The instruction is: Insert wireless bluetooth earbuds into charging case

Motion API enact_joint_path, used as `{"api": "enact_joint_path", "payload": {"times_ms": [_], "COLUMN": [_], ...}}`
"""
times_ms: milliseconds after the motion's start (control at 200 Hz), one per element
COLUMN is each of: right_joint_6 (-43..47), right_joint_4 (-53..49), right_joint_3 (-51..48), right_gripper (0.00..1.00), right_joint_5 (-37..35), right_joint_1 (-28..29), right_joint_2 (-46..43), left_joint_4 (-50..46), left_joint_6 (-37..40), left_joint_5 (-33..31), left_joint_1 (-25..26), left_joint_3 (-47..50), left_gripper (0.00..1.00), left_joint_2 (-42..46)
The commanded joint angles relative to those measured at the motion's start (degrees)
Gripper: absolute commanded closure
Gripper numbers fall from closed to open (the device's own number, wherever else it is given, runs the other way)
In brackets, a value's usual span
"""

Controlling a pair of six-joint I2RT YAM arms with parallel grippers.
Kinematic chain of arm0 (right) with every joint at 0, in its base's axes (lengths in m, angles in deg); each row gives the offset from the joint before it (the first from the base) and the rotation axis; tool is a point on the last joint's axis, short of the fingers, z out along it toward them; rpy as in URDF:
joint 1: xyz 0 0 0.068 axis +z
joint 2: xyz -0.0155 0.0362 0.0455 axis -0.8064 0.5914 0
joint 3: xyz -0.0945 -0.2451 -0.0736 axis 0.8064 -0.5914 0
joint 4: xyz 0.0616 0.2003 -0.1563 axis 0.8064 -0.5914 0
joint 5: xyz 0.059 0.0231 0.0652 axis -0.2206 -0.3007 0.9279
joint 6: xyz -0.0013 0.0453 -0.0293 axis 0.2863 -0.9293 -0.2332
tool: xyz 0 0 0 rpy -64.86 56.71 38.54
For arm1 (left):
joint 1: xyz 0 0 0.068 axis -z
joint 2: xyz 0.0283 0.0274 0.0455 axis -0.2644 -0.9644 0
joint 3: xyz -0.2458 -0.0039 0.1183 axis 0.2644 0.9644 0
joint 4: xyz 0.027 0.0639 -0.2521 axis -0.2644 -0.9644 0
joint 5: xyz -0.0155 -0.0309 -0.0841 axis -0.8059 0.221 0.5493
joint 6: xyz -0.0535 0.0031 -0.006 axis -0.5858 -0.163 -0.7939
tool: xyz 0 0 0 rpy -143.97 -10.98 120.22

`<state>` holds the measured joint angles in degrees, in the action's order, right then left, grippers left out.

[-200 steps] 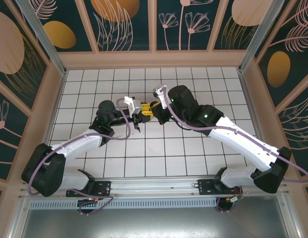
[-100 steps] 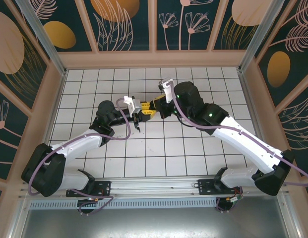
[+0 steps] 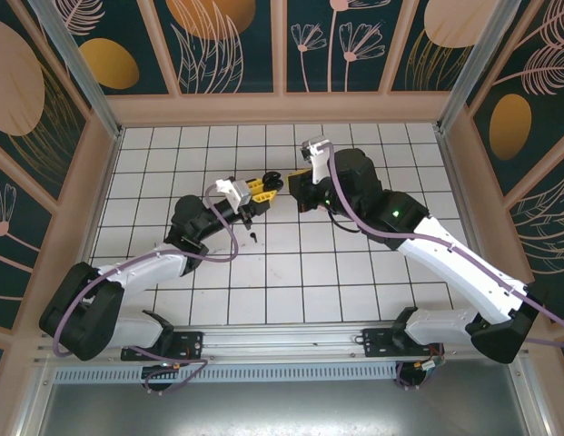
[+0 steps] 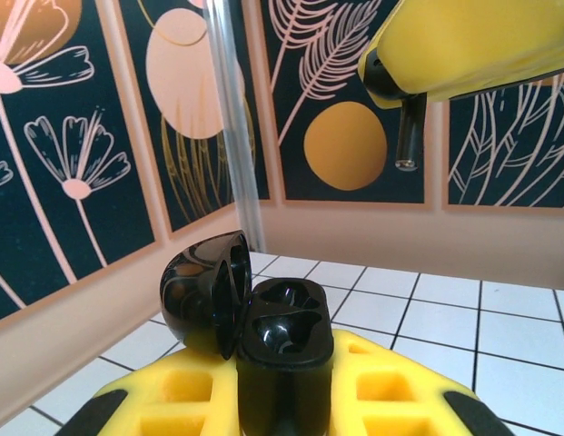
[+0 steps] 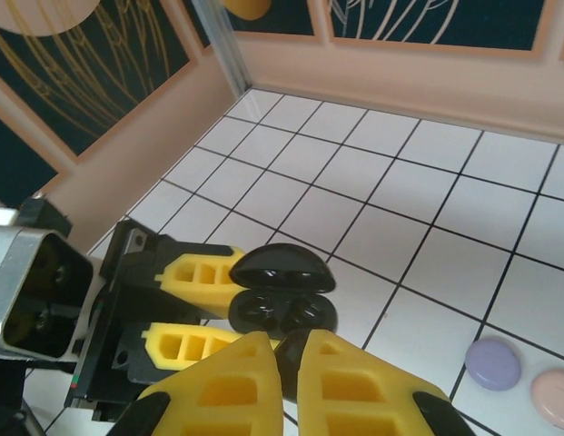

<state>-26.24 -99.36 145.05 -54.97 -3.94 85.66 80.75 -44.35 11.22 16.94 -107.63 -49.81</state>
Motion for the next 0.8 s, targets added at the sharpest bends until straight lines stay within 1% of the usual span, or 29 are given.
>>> {"api": "enact_joint_path", "payload": {"times_ms": [0, 210, 455, 571, 796], "right_joint_6": [-4.2, -6.1, -5.4, -4.7, -4.2], "right_joint_4": [2.1, 3.6, 3.4, 3.0, 2.4], "right_joint_3": [2.1, 2.6, 5.0, 5.6, 5.2], "right_gripper": [0.99, 0.98, 0.98, 0.98, 0.98], "right_joint_5": [-3.8, -4.3, -5.6, -7.4, -9.5], "right_joint_1": [-0.2, 1.0, 3.9, 5.1, 5.5], "right_joint_2": [0.0, 2.5, 6.3, 7.7, 8.3], "left_joint_4": [4.5, 7.2, 7.4, 7.4, 6.9], "left_joint_6": [3.3, 5.4, 6.7, 6.9, 7.0], "left_joint_5": [-1.5, 0.7, 2.3, 2.6, 2.9], "left_joint_1": [0.3, 0.3, 0.3, 0.3, 0.3], "left_joint_3": [0.8, 2.4, 2.5, 2.4, 2.3], "left_gripper": [1.00, 1.00, 1.00, 1.00, 1.00], "left_joint_2": [1.1, 1.0, 1.0, 1.1, 1.5]}}
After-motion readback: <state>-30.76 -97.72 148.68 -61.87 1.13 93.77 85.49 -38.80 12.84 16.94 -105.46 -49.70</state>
